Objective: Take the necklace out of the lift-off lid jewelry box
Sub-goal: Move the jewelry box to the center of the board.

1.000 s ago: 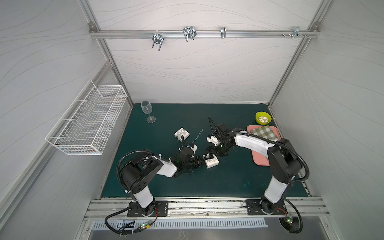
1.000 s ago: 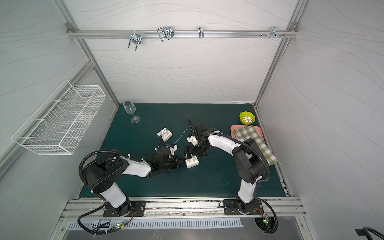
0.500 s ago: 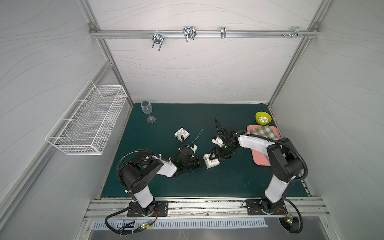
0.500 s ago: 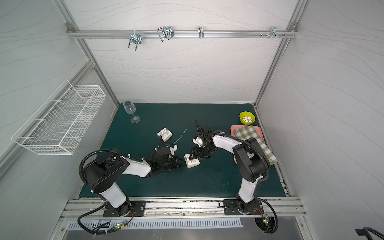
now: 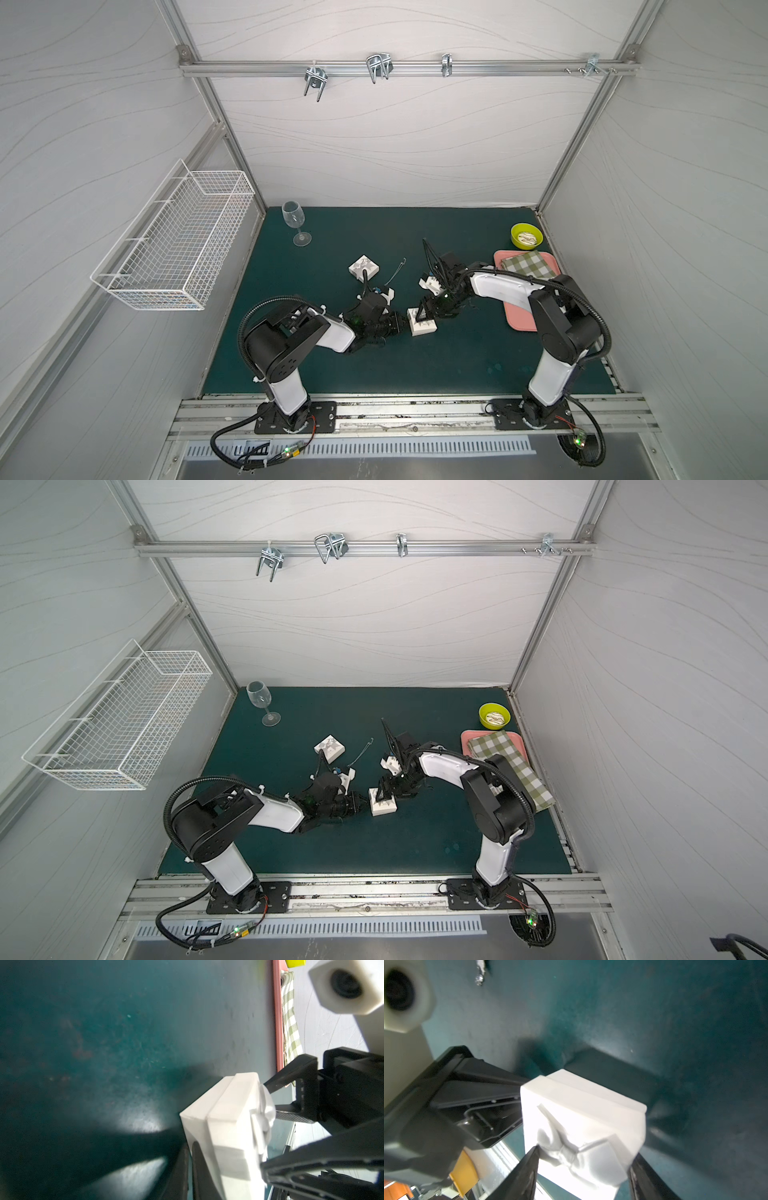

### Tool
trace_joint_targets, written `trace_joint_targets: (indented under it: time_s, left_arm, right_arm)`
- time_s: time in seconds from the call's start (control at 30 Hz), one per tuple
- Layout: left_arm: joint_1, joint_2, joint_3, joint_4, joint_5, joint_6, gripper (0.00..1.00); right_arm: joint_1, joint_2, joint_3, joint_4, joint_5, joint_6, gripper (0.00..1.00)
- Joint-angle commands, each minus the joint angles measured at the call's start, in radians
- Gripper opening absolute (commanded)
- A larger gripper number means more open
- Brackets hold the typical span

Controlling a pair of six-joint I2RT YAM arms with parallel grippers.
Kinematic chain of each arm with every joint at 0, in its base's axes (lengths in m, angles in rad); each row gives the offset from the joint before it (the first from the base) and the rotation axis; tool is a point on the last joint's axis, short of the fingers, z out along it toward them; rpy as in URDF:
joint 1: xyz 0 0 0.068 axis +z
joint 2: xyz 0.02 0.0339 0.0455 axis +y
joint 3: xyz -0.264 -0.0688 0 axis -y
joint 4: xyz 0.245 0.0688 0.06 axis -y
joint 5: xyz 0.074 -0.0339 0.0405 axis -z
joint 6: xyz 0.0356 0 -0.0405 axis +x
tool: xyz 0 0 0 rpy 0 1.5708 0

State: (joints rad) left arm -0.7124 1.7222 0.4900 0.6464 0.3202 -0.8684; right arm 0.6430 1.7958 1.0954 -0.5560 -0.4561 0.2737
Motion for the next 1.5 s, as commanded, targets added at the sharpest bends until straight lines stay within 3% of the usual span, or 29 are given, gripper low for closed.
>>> trace_joint_targets:
  time_s: [0.0, 0.33, 0.57, 0.77, 0.9, 1.0, 1.1, 1.3, 1.47]
  left_arm:
    - [-0.006, 0.039, 0.026, 0.006, 0.002, -0.004, 0.10]
    - [0.031, -0.078, -0.029, -0.111, -0.033, 0.040, 0.13]
    - [0.029, -0.103, 0.017, -0.159, -0.024, 0.057, 0.12]
    - [-0.052, 0.045, 0.219, -0.197, -0.038, 0.066, 0.10]
    - [-0.067, 0.178, 0.430, -0.294, -0.035, 0.082, 0.10]
    - [-0.046, 0.232, 0.552, -0.389, -0.038, 0.122, 0.11]
    - [-0.004, 0.219, 0.578, -0.436, -0.030, 0.156, 0.15]
    - [0.104, 0.077, 0.521, -0.537, -0.005, 0.253, 0.21]
    - [0.198, -0.080, 0.526, -0.743, -0.110, 0.417, 0.29]
  right_arm:
    - [0.041, 0.040, 0.023, 0.004, -0.009, 0.009, 0.65]
    - [0.066, 0.060, 0.045, -0.051, 0.174, 0.024, 0.65]
    - [0.002, 0.047, 0.052, -0.043, 0.153, -0.016, 0.61]
    - [-0.114, 0.134, 0.173, -0.075, 0.101, -0.100, 0.64]
    - [-0.195, 0.205, 0.310, -0.159, 0.118, -0.154, 0.75]
    - [-0.254, 0.213, 0.387, -0.211, 0.125, -0.154, 0.79]
    - [-0.279, 0.183, 0.437, -0.251, 0.144, -0.161, 0.80]
    - [-0.279, 0.111, 0.450, -0.277, 0.232, -0.158, 0.82]
    - [-0.224, 0.085, 0.433, -0.239, 0.243, -0.132, 0.82]
